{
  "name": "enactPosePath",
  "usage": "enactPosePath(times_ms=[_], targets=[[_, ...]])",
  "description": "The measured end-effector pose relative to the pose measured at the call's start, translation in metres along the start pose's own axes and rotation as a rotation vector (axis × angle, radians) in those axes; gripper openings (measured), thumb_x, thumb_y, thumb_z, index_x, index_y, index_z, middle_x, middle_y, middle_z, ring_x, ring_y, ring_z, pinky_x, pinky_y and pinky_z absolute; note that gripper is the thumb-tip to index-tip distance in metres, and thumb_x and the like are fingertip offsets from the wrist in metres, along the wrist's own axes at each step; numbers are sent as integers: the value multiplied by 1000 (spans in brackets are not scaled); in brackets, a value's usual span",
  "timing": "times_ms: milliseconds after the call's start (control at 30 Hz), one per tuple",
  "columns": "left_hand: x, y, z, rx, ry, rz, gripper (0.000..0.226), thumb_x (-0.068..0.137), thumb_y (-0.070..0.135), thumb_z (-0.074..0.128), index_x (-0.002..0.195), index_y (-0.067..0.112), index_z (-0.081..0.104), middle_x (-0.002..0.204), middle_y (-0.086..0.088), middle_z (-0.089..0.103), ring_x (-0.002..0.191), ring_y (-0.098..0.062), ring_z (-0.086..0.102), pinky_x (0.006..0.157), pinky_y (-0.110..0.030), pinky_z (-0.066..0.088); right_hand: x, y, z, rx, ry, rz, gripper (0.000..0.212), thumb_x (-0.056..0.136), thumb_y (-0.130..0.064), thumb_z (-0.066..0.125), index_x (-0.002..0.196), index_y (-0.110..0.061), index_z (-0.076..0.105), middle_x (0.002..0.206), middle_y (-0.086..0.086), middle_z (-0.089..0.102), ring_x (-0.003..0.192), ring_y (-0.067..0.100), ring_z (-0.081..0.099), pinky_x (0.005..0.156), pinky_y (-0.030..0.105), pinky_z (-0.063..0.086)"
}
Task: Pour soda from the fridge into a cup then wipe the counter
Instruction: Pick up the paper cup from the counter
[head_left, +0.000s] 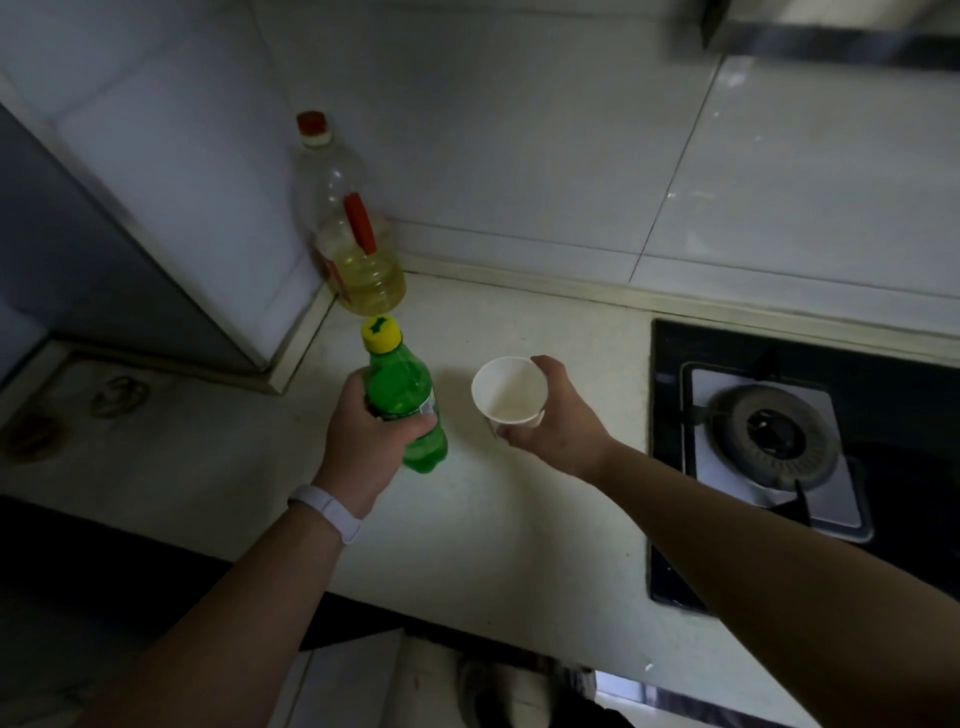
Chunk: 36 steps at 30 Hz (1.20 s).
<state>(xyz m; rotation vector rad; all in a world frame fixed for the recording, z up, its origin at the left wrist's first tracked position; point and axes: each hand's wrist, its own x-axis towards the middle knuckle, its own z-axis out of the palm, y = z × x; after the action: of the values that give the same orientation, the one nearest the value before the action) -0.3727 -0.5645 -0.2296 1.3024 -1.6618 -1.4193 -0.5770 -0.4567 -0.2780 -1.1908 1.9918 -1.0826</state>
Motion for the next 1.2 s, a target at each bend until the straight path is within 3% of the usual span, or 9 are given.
enactPosePath(times_ms=[100,400,533,667,800,933,1033,1133,1200], targets=[[-3,17,-5,-27,-42,39,54,67,1,83,112,20,59,103,0,68,94,-16,66,79,-33,53,-11,-17,-15,-3,47,-7,90,71,-28,85,138,-27,26,128,-5,42,112,19,50,79,22,43],[-18,62,24,-54,-183,176,55,66,5,85,113,21,60,101,2,68,90,-13,65,71,-26,47,-72,-49,-73,34,256,21,84,70,-28,84,133,-32,29,118,-13,46,101,6,53,70,11,48],[-37,82,52,-87,-271,231,53,67,3,84,111,20,60,98,1,70,88,-15,67,73,-27,49,-105,-50,-100,49,332,59,91,57,-48,79,132,-34,29,123,-7,51,107,10,55,77,19,51],[-62,98,80,-89,-360,282,50,69,0,82,109,19,61,96,2,69,84,-11,66,70,-25,49,-141,-48,-130,46,406,61,83,66,-35,83,127,-40,28,118,-13,51,104,4,55,77,12,45],[-89,112,111,-50,-444,328,50,68,0,83,111,16,61,99,-3,70,88,-17,67,74,-31,51,-190,-37,-167,56,482,81,91,61,-44,83,133,-37,29,122,-12,52,110,8,54,88,25,50],[-132,126,151,-25,-497,367,52,63,4,85,109,16,62,98,-3,70,87,-18,67,78,-33,53,-246,-21,-207,80,551,101,83,69,-28,86,128,-39,28,116,-18,53,105,-2,55,74,5,44],[-170,136,187,-11,-538,365,57,56,16,83,109,17,63,97,-1,70,89,-19,67,79,-34,54,-292,-8,-235,80,593,131,85,69,-30,85,132,-38,28,114,-20,52,104,-2,56,73,6,45],[-213,146,228,-9,-599,389,53,59,12,86,107,19,64,96,2,72,88,-17,68,80,-35,54,-343,6,-264,69,633,153,87,71,-29,83,137,-33,27,112,-20,51,94,2,58,63,7,48],[-244,151,257,-18,-648,407,46,63,7,86,101,23,65,94,2,72,87,-17,69,79,-34,54,-378,16,-282,85,661,170,86,73,-25,82,138,-31,26,114,-18,50,95,5,58,66,12,52]])
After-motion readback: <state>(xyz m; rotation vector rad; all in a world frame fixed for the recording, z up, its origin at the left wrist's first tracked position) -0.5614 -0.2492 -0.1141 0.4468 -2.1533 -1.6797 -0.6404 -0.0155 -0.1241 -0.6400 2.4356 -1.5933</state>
